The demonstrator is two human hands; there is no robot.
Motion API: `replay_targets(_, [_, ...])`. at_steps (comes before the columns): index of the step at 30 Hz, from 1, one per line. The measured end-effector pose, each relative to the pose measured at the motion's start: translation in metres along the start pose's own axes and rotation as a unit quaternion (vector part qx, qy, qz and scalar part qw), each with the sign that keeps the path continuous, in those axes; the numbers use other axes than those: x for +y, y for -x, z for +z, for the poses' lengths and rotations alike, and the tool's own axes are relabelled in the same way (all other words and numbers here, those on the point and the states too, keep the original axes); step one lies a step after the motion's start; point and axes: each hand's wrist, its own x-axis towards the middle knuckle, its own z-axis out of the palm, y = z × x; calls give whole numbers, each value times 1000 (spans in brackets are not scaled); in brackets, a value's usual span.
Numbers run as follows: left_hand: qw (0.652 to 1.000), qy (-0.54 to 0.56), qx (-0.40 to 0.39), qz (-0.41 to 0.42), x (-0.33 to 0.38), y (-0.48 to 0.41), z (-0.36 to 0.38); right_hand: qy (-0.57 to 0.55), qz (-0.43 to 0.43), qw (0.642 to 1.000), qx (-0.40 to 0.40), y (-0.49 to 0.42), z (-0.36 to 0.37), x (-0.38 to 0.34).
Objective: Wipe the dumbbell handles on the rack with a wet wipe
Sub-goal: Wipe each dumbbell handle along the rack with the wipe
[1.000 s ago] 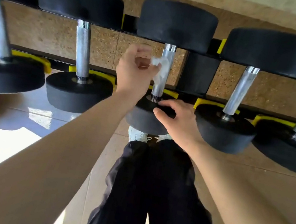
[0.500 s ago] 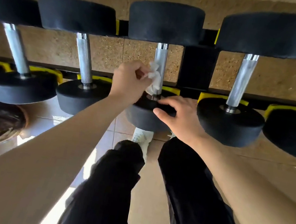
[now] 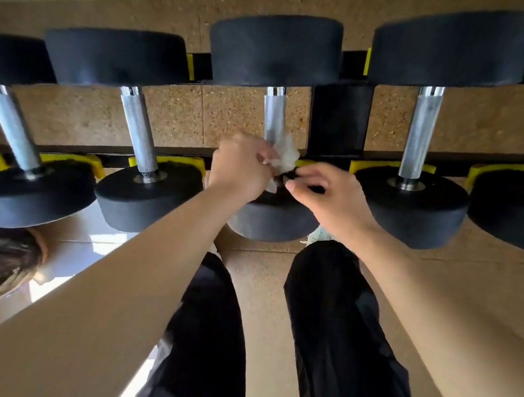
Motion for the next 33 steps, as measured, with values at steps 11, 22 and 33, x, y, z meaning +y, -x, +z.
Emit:
replay_targets(11, [962, 272, 0, 17, -12, 31, -8, -195, 58, 970, 130, -33, 11, -42])
replay_targets(22, [976, 216, 25, 25, -47, 39, -7, -26, 47, 988, 148, -45, 27, -29])
replay_targets(33, [976, 175, -42, 120, -36, 30, -16, 28, -28, 999, -36, -20, 14, -43])
